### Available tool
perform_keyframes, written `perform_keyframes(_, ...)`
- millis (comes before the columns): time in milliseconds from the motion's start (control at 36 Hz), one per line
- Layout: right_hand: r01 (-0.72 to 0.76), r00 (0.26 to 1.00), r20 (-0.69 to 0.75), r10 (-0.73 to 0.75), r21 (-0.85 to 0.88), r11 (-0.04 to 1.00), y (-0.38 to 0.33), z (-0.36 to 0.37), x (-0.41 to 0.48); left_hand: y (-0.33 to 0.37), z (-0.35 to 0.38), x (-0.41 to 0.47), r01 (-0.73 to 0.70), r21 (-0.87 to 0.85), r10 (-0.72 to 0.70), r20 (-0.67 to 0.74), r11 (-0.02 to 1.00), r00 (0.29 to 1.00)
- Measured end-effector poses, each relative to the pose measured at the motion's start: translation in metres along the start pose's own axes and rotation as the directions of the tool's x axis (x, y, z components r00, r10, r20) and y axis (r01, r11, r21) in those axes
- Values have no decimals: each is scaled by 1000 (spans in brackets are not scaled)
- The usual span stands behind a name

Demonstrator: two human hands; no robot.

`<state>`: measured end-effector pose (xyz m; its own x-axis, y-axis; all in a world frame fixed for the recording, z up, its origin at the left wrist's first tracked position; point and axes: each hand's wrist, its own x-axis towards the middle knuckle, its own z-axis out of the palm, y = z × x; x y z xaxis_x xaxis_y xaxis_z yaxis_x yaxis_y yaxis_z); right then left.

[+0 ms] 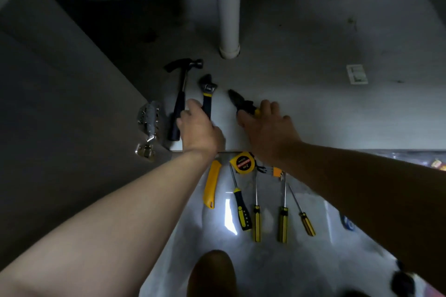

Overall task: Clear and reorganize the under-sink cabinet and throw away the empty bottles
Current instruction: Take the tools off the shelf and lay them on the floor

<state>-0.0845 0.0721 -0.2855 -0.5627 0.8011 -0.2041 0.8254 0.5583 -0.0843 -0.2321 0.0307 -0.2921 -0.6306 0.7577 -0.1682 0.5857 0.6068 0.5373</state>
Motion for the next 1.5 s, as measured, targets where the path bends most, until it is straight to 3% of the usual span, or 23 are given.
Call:
perform_keyframes(83, -8, 1000, 8, 7, 144, 990, 21, -3, -21, 13, 1, 3, 120, 78, -129, 128, 990, 983)
perform_keyframes(167, -52, 998, 54, 33, 387, 921, 43, -4, -46, 20, 2, 5, 139, 123, -161, 189, 983, 969)
perform_keyframes(278, -151, 983, 169, 66, 557, 816, 70, -2, -89, 16, 1, 0, 75, 121, -104, 249, 990, 963)
perform_keyframes(361, -210, 956, 291, 33, 603, 769, 88, 2, -127, 8, -2, -15, -42, -25, 47, 295, 999, 954)
perform_keyframes(444, -332, 904, 417, 92, 552, 765, 100, 13, -164, 2, -6, -34, -82, -181, 153, 421, 980, 894)
perform_keyframes(583, -410, 854, 497, 157, 455, 790, 102, 52, -214, -13, -8, -82, -42, -314, 228, 584, 949, 780)
perform_keyframes(806, -462, 862, 396, 316, 357, 812, 92, 105, -231, -61, 15, -139, 201, -319, 95, 713, 926, 695)
perform_keyframes(972, -457, 880, 303, 365, 338, 822, 93, 115, -218, -85, 18, -150, 219, -289, 56, 713, 932, 699)
perform_keyframes(1139, -430, 901, 199, 385, 286, 857, 89, 116, -220, -112, 16, -151, 380, -311, -106, 636, 871, 764)
perform_keyframes(1306, -315, 949, 154, 276, 398, 862, 83, 118, -225, -137, 17, -147, 455, -351, -275, 456, 819, 847)
perform_keyframes(1500, -183, 980, 164, 110, 544, 819, 75, 119, -224, -155, 19, -131, 542, -343, -443, 329, 767, 834)
